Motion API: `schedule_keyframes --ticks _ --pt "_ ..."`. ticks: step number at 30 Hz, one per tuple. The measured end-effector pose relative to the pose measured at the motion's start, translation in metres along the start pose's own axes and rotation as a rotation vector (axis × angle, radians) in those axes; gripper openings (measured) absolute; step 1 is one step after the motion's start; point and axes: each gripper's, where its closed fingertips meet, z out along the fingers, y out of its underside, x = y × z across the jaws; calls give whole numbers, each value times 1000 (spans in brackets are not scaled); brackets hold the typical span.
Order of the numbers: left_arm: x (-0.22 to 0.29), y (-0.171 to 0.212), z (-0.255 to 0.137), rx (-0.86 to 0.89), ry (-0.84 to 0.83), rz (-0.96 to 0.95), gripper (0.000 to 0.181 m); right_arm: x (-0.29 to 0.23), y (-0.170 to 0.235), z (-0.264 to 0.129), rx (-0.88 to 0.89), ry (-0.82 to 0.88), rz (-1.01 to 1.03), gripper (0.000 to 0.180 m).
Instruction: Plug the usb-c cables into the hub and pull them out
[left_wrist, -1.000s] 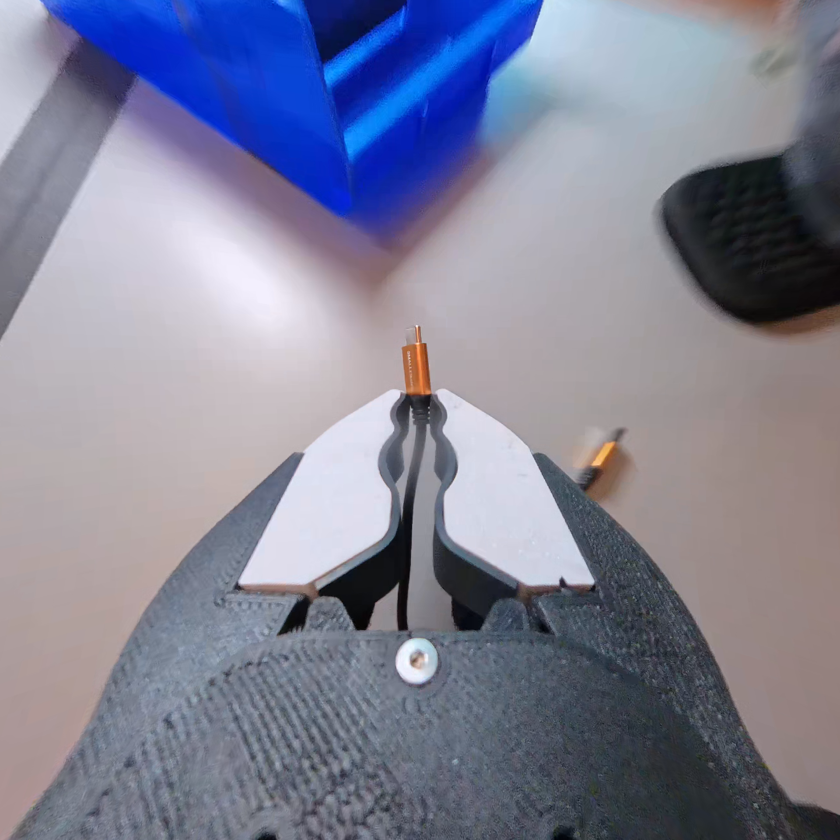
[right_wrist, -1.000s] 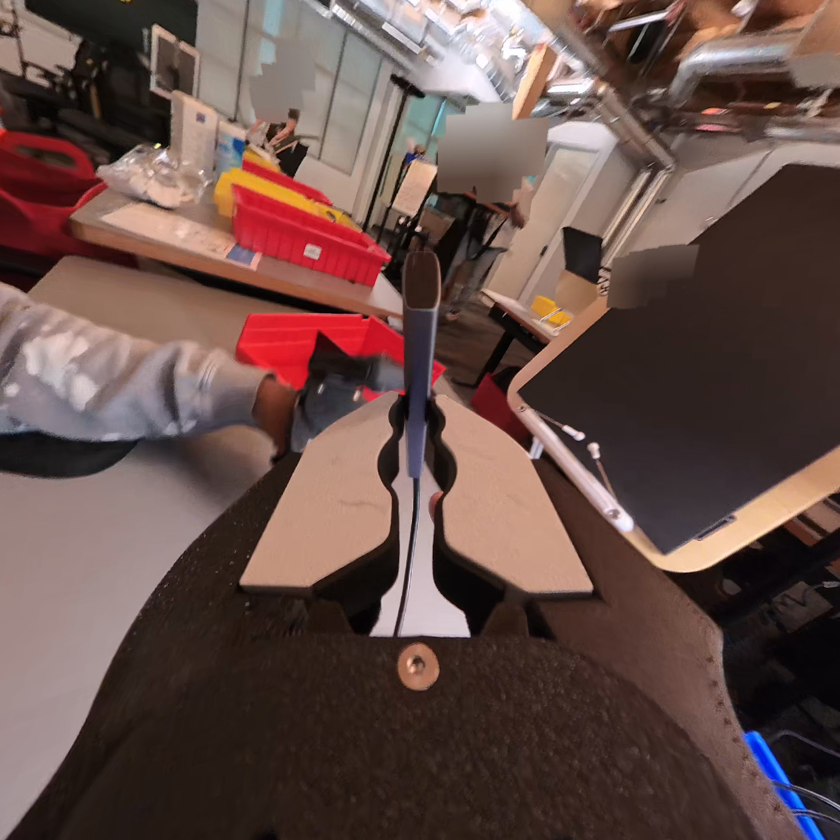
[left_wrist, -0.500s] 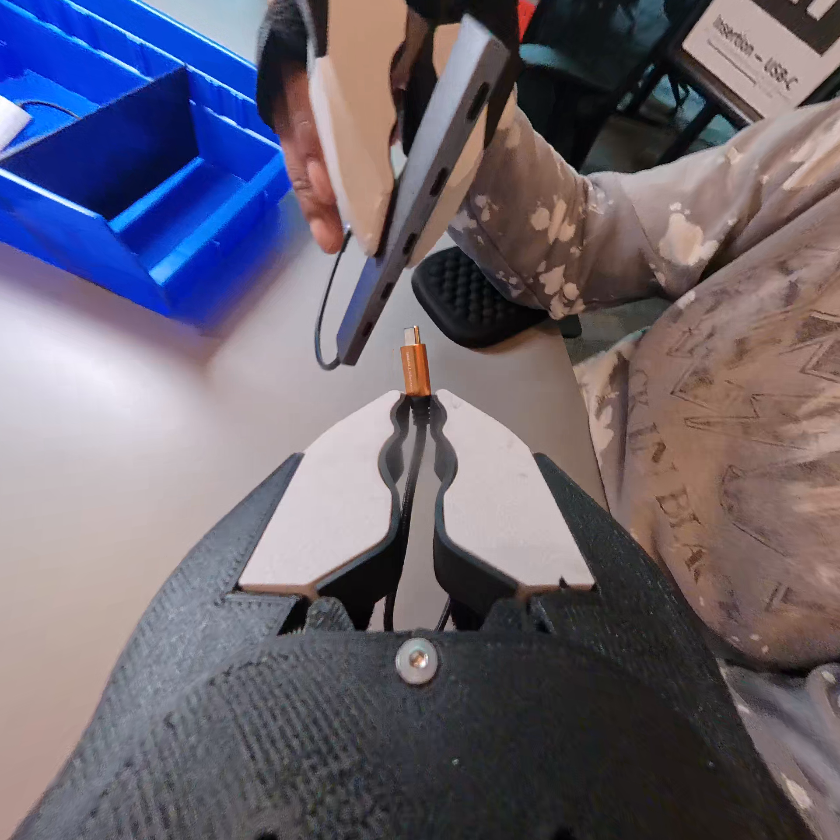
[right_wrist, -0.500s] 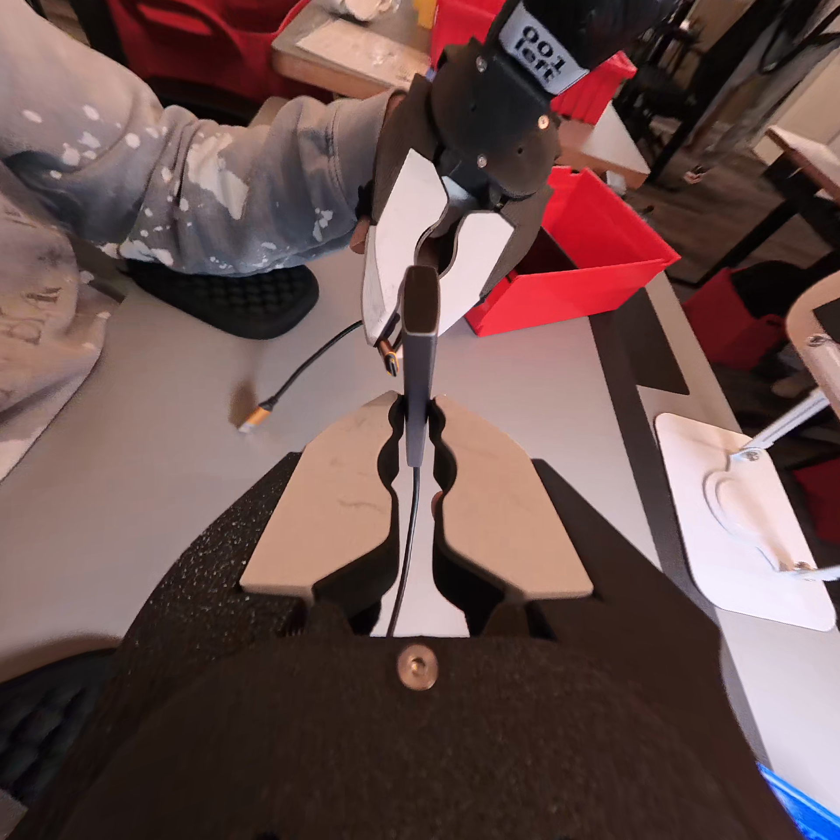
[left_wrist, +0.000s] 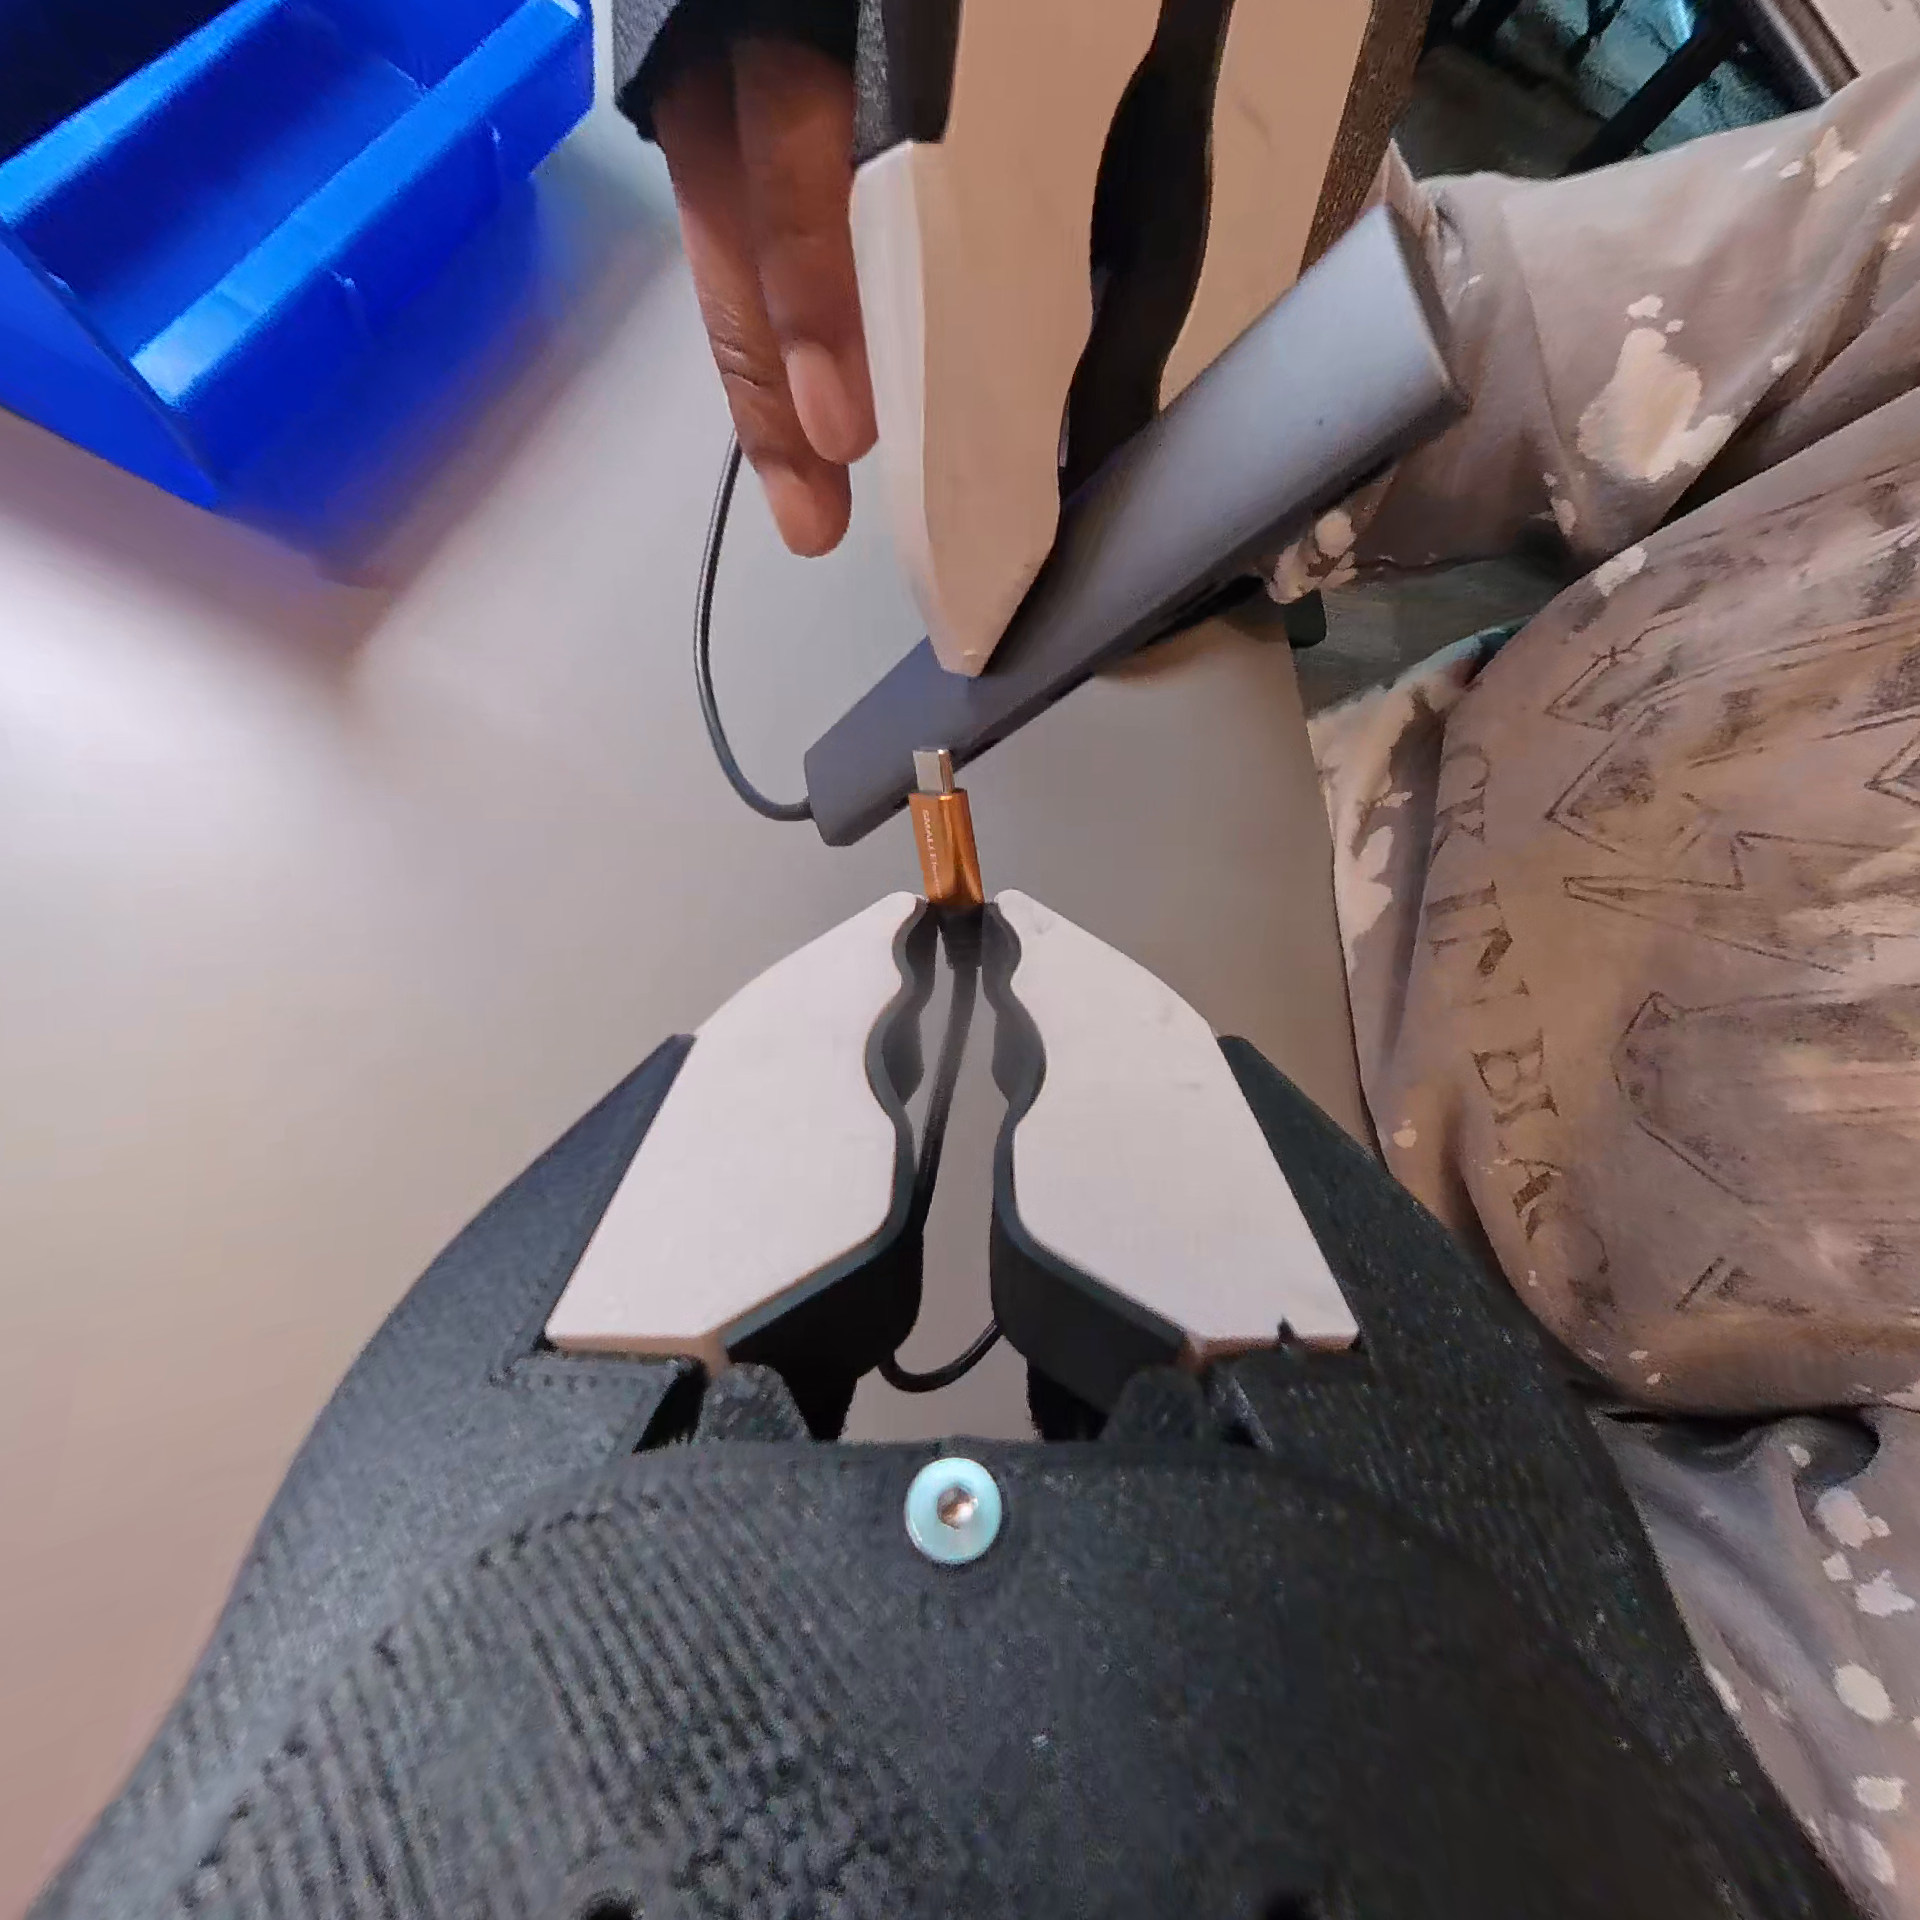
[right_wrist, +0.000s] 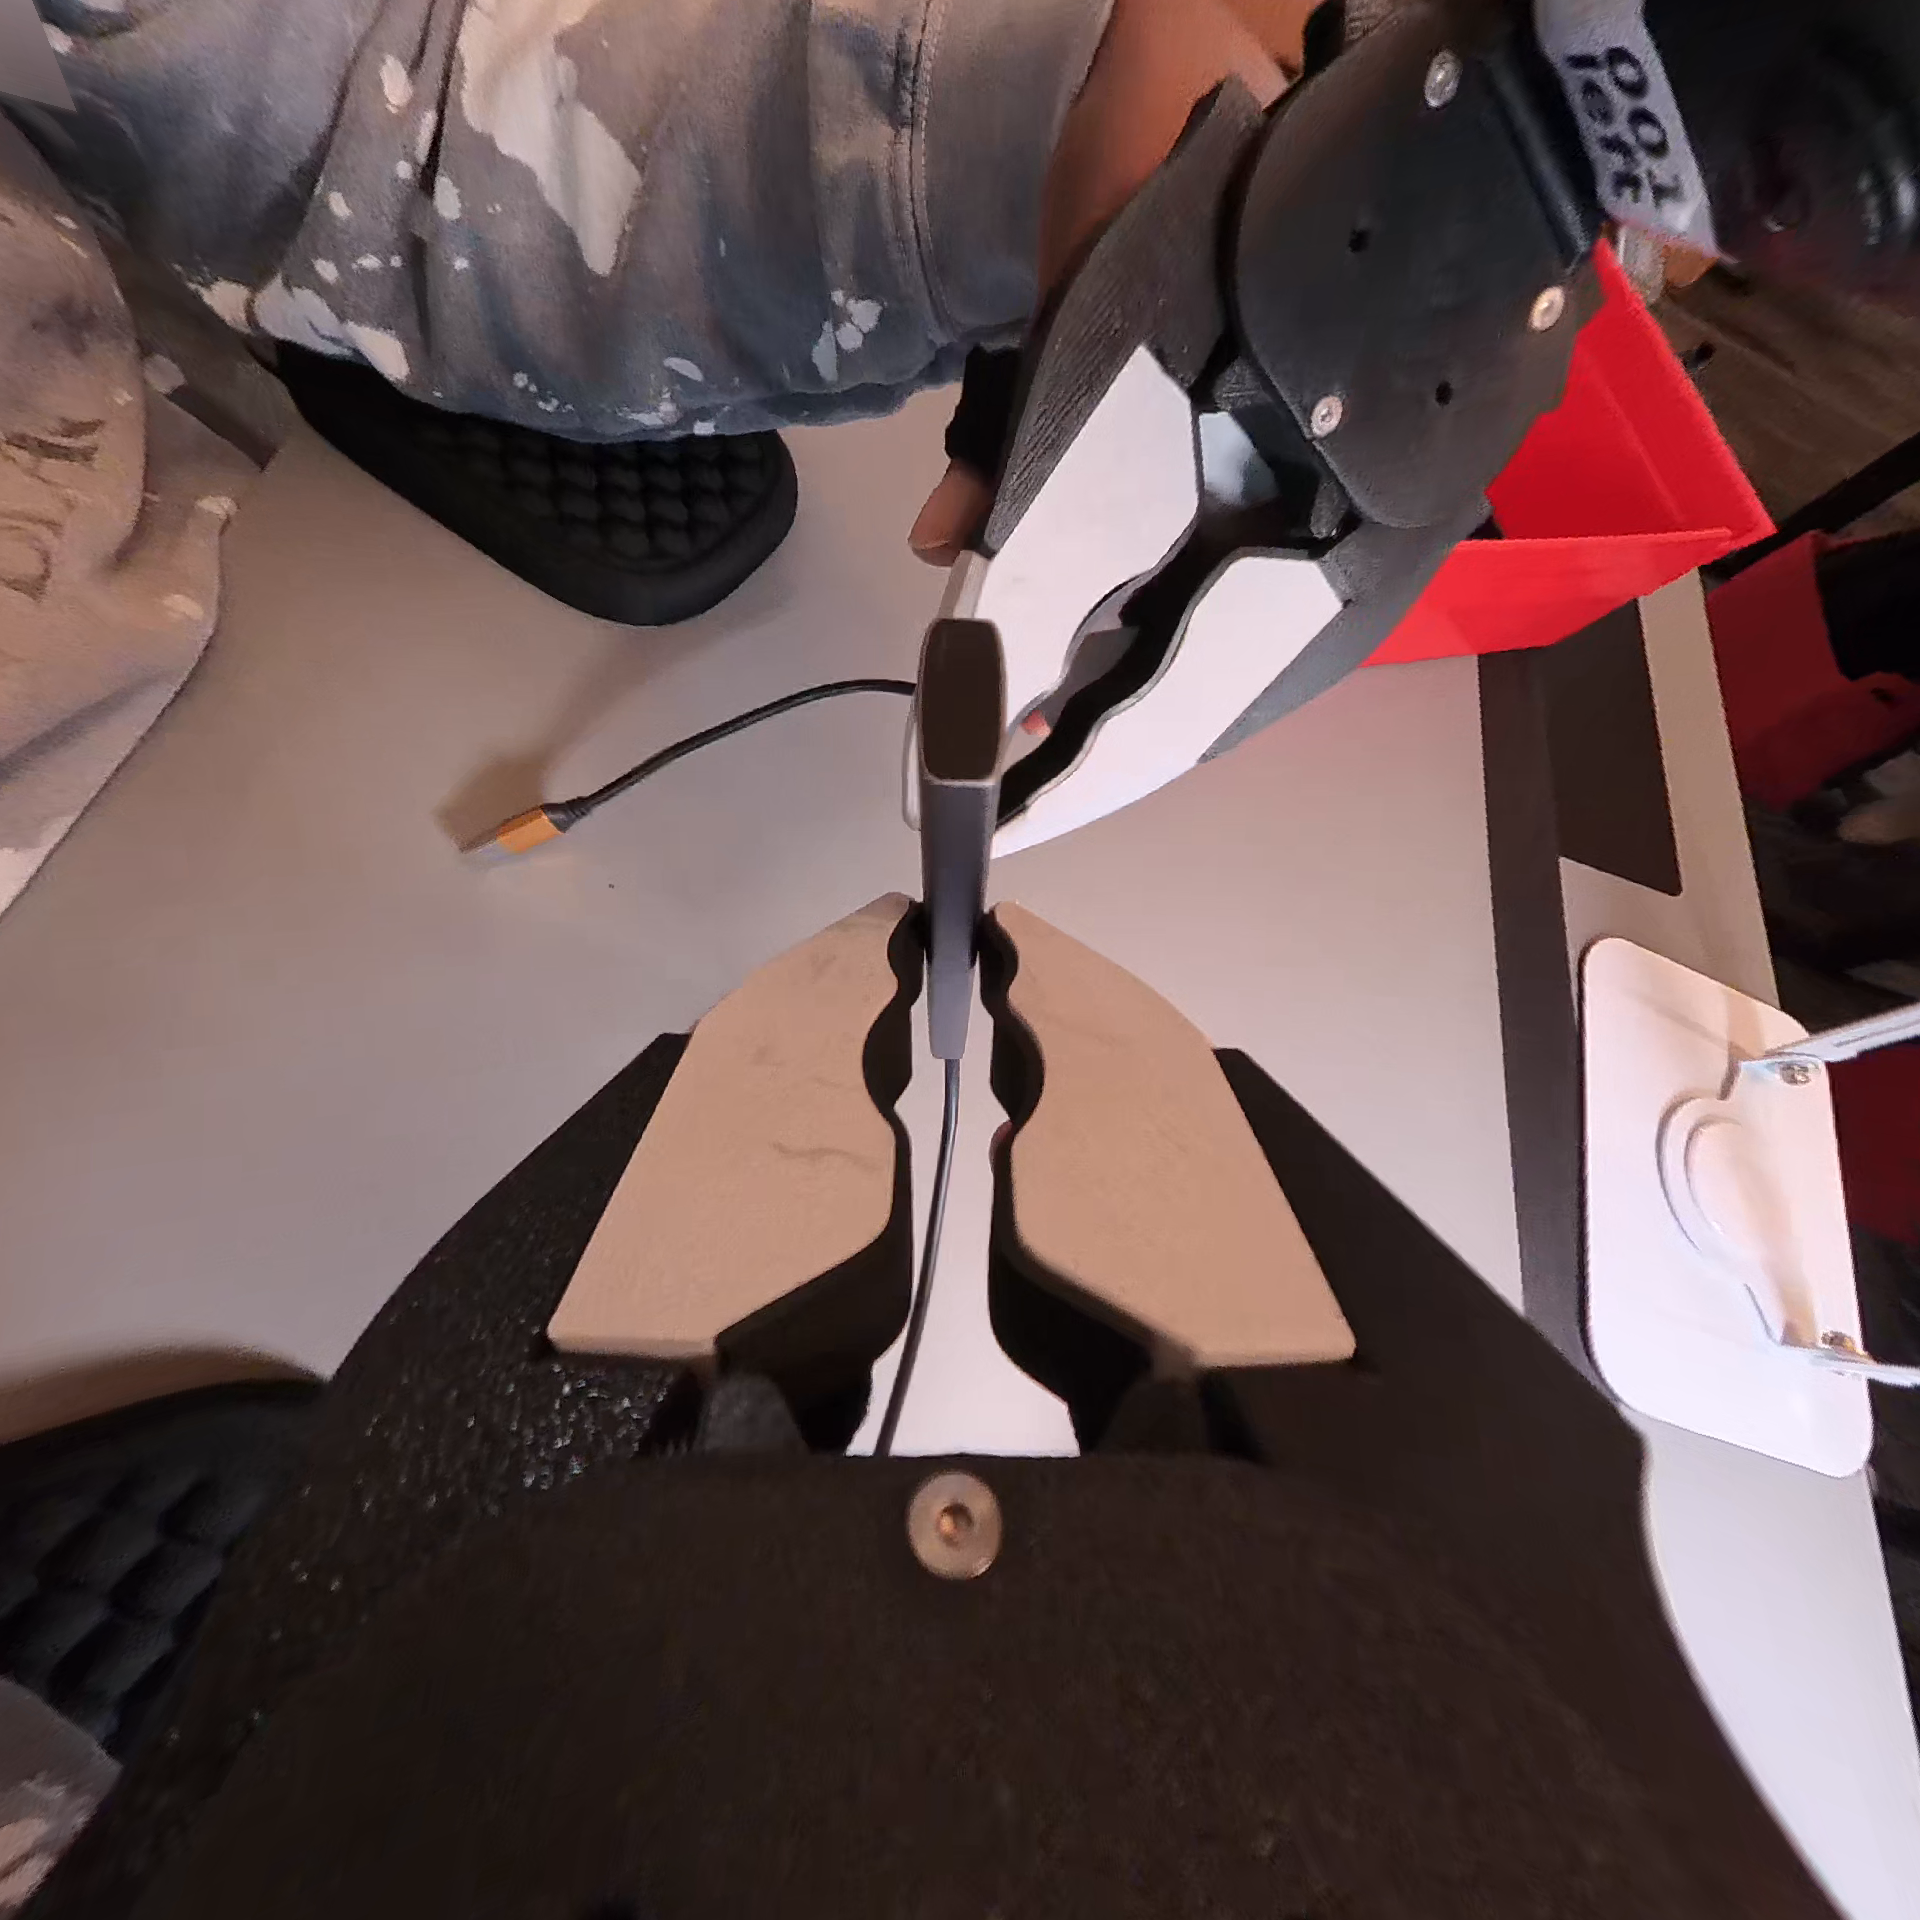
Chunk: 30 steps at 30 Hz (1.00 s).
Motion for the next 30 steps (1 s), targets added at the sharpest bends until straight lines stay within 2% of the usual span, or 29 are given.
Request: schedule_keyframes --ticks 3,30 --pt "3 6 2 -35 11 14 9 -3 9 5 -87 1 -9 9" --pt "-3 33 29 -225 19 -12 8 -17 31 29 -280 -64 -24 9"
